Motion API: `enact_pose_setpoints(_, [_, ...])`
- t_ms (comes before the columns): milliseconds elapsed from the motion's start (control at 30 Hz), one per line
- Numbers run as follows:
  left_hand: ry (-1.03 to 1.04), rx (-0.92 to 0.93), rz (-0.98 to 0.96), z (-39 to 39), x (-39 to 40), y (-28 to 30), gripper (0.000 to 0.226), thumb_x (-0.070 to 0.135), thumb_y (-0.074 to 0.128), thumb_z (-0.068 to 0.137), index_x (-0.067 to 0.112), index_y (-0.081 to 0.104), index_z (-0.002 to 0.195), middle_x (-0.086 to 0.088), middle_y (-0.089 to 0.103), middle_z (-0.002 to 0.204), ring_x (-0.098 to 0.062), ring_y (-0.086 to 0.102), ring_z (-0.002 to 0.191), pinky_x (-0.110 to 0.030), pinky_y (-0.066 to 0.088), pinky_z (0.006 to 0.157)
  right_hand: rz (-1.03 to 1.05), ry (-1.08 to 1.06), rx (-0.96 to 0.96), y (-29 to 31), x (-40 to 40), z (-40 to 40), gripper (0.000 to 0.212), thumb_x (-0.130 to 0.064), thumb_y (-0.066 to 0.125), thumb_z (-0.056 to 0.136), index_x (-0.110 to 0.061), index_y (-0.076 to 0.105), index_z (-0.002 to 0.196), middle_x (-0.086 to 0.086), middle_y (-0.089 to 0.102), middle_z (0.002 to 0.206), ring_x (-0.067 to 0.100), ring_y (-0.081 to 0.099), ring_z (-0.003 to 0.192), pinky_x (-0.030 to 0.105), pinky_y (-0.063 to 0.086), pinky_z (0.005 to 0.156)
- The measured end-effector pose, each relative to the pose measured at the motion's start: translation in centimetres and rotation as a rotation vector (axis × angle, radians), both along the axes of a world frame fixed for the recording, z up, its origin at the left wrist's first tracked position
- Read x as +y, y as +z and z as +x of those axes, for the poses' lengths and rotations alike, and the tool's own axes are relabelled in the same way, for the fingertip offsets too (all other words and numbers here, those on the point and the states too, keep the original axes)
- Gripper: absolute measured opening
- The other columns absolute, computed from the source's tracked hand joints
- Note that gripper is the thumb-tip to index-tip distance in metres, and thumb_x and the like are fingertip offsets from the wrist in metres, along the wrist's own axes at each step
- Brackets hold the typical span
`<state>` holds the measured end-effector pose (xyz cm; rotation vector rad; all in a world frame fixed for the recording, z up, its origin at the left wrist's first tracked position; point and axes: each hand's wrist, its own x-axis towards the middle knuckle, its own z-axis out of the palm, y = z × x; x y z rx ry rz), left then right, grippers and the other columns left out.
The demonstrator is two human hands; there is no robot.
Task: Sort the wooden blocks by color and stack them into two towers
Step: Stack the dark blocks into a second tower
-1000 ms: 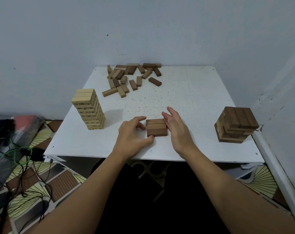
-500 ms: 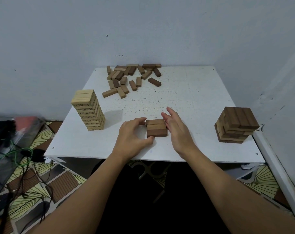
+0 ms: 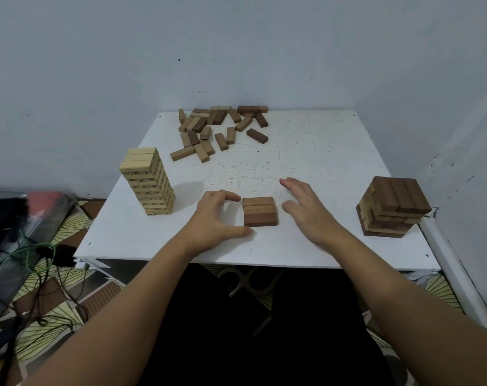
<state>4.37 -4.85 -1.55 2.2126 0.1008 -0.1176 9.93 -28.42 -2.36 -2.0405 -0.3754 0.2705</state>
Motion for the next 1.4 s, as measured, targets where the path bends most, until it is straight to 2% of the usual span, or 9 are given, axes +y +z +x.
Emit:
enact_pose_setpoints(133, [0.262, -0.087, -0.518, 0.6, -1.3, 0.5, 0.069, 0.069, 0.060, 0.082, 0.039, 0.051, 0.144, 0.020, 0.048, 0.146, 0.005, 0.042, 0.134, -0.033, 0.026, 0.117, 0.322, -0.124, 0.120, -0.1, 1.3, -0.7, 0.055, -0.031, 0.034, 0.110, -0.029, 0.024, 0.163, -0.015, 0.022, 0.168, 0.000, 0.017, 0.153, 0.031, 0.013, 0.127])
enact_pose_setpoints(233, [0.394, -0.143, -0.702, 0.6, -3.2, 0.6, 0.093, 0.085, 0.045, 0.078, 0.035, 0.042, 0.156, 0.021, 0.042, 0.159, 0.004, 0.034, 0.146, -0.026, 0.020, 0.116, 0.649, -0.272, 0.266, 0.1, 3.6, -1.5, 0.053, -0.038, 0.029, 0.111, -0.026, 0.025, 0.163, -0.010, 0.028, 0.167, 0.004, 0.025, 0.152, 0.033, 0.017, 0.128])
enact_pose_setpoints(433, [0.411, -0.102, -0.762, 0.3, -7.3, 0.9, 0.115, 0.098, 0.028, 0.072, 0.028, 0.030, 0.163, 0.014, 0.034, 0.166, -0.003, 0.024, 0.153, -0.019, 0.022, 0.115, 0.706, -0.272, 0.291, 0.0, 5.9, -2.0, 0.053, -0.045, 0.026, 0.111, -0.031, 0.026, 0.162, -0.013, 0.030, 0.166, -0.001, 0.024, 0.151, 0.028, 0.016, 0.127])
enact_pose_setpoints(567, [0.411, -0.121, -0.710, 0.3, -8.1, 0.7, 0.126, 0.109, 0.025, 0.061, 0.031, 0.037, 0.160, 0.017, 0.036, 0.164, 0.000, 0.025, 0.153, -0.031, 0.013, 0.127, 0.679, -0.248, 0.285, -0.5, 5.8, -2.0, 0.052, -0.045, 0.025, 0.111, -0.033, 0.025, 0.162, -0.014, 0.028, 0.166, -0.002, 0.024, 0.151, 0.023, 0.016, 0.124])
enact_pose_setpoints(1000, [0.415, -0.126, -0.745, 0.7, -8.0, -0.2, 0.125, 0.109, 0.026, 0.061, 0.031, 0.043, 0.157, 0.017, 0.041, 0.161, 0.002, 0.031, 0.149, -0.034, 0.016, 0.128, 0.646, -0.201, 0.307, -0.9, 5.5, -1.7, 0.052, -0.045, 0.027, 0.111, -0.033, 0.023, 0.162, -0.014, 0.033, 0.164, -0.004, 0.026, 0.148, 0.025, 0.017, 0.124])
enact_pose_setpoints(1067, [0.399, -0.133, -0.740, 0.8, -7.6, -0.1, 0.113, 0.103, 0.032, 0.070, 0.031, 0.045, 0.156, 0.015, 0.044, 0.159, 0.002, 0.036, 0.146, -0.033, 0.021, 0.126, 0.581, -0.171, 0.271, -0.5, 5.0, -1.5, 0.054, -0.042, 0.034, 0.109, -0.033, 0.025, 0.162, -0.013, 0.030, 0.165, -0.004, 0.026, 0.146, 0.026, 0.019, 0.122])
enact_pose_setpoints(1167, [0.306, -0.139, -0.530, 0.9, -5.3, 0.5, 0.065, 0.065, 0.058, 0.094, 0.035, 0.045, 0.150, 0.010, 0.048, 0.152, -0.004, 0.044, 0.139, -0.035, 0.034, 0.119, 0.256, -0.113, 0.091, 0.6, 3.1, -0.8, 0.056, -0.028, 0.051, 0.103, -0.034, 0.036, 0.157, -0.013, 0.035, 0.157, -0.003, 0.029, 0.141, 0.028, 0.024, 0.119])
enact_pose_setpoints(1267, [0.045, 0.030, -0.195, 1.2, -1.2, 1.4, 0.080, 0.039, 0.082, 0.086, 0.036, 0.040, 0.155, 0.005, 0.047, 0.149, -0.013, 0.045, 0.137, -0.032, 0.038, 0.110, -0.083, 0.069, 0.052, 1.8, 0.6, 0.4, 0.069, -0.033, 0.066, 0.095, -0.041, 0.034, 0.156, -0.010, 0.031, 0.156, 0.006, 0.024, 0.146, 0.031, 0.025, 0.117])
enact_pose_setpoints(1400, [-0.141, 0.185, 0.015, 1.9, 1.3, 2.0, 0.101, 0.037, 0.097, 0.069, 0.032, 0.044, 0.155, 0.007, 0.046, 0.143, -0.012, 0.045, 0.136, -0.030, 0.037, 0.113, -0.386, 0.275, 0.091, 2.8, -0.7, 1.8, 0.092, -0.042, 0.078, 0.085, -0.042, 0.025, 0.160, -0.011, 0.019, 0.160, 0.014, 0.017, 0.149, 0.036, 0.023, 0.119])
